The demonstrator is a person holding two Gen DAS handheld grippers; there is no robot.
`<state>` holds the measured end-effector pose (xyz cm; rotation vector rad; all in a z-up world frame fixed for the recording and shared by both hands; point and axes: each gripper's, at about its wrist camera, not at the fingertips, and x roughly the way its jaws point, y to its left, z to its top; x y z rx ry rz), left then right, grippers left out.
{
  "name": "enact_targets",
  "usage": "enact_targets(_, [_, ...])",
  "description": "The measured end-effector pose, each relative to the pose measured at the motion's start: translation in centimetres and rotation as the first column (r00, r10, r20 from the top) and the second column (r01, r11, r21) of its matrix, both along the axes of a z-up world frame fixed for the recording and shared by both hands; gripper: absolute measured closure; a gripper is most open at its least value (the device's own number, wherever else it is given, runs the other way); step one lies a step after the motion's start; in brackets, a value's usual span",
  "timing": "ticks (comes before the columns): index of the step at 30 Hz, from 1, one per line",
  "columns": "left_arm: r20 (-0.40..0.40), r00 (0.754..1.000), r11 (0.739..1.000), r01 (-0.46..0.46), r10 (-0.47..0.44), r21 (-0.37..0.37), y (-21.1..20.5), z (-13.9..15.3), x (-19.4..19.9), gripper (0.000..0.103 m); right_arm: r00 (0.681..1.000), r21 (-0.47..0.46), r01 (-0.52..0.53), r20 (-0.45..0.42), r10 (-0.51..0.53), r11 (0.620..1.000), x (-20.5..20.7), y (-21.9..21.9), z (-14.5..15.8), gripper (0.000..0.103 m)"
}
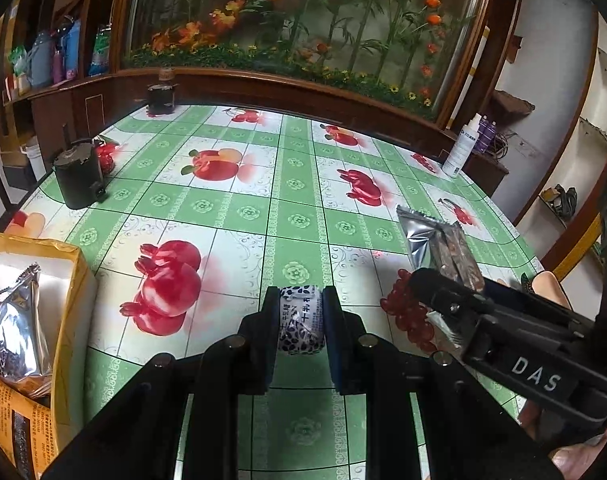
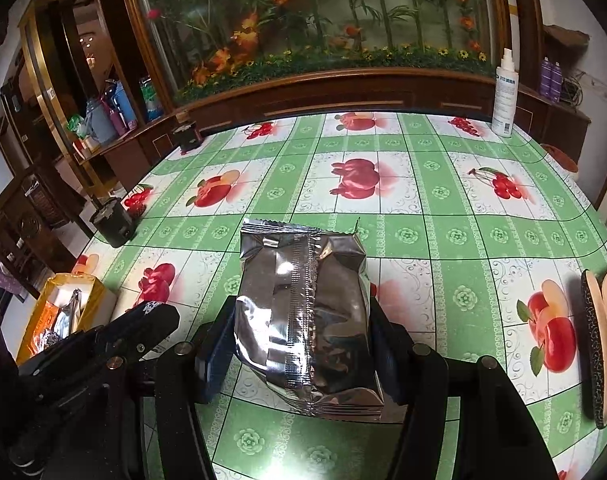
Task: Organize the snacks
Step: 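Lift the silver foil bag with the right tool while the left tool holds the patterned pack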
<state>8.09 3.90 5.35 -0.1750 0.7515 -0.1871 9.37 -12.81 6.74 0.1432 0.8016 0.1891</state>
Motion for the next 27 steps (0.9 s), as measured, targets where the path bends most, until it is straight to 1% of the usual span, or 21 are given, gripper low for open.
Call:
enact_targets(6, [0.028, 0.999, 0.995, -0.031, 0.028, 0.090, -0.9, -0.1, -0.3, 0.083, 1.000, 0.005, -0.004, -0.007, 0.004, 1.000, 0.0, 0.0, -0.2, 0.038])
enact_targets(11, [0.021, 0.999, 0.992, -0.043, 0.040, 0.122, -1.4, 0.0, -0.6, 0.083, 1.000, 0.015, -0.016, -0.008, 0.016, 1.000, -0.1, 0.2, -0.1, 0.038])
enact_targets(18, [0.001, 0.999, 0.991, -0.044, 0.044, 0.128, -1.9, 0.6, -2.2, 0.083, 1.000, 0.021, -0.030, -0.009, 0.030, 0.999, 0.0, 0.3, -0.1, 0.038])
enact_targets(22, [-0.016, 0.999, 0.994, -0.040, 0.042, 0.098, -1.3, 1.1, -3.3, 0.083, 0.999, 0.018, -0.038, -0.011, 0.038, 0.999, 0.0, 0.6, -0.2, 0.038])
enact_targets(24, [-0.012, 0.999, 0.995, -0.042, 0.043, 0.087, -1.0, 1.5, -4.0, 0.083, 0.999, 0.019, -0.042, -0.008, 0.042, 0.999, -0.1, 0.7, -0.1, 0.038])
enact_targets(27, [0.009, 0.999, 0.993, -0.054, 0.053, 0.103, -0.3, 2.5, -5.6, 0.083, 0.998, 0.026, -0.060, -0.003, 0.060, 0.998, -0.3, 1.1, 0.1, 0.038])
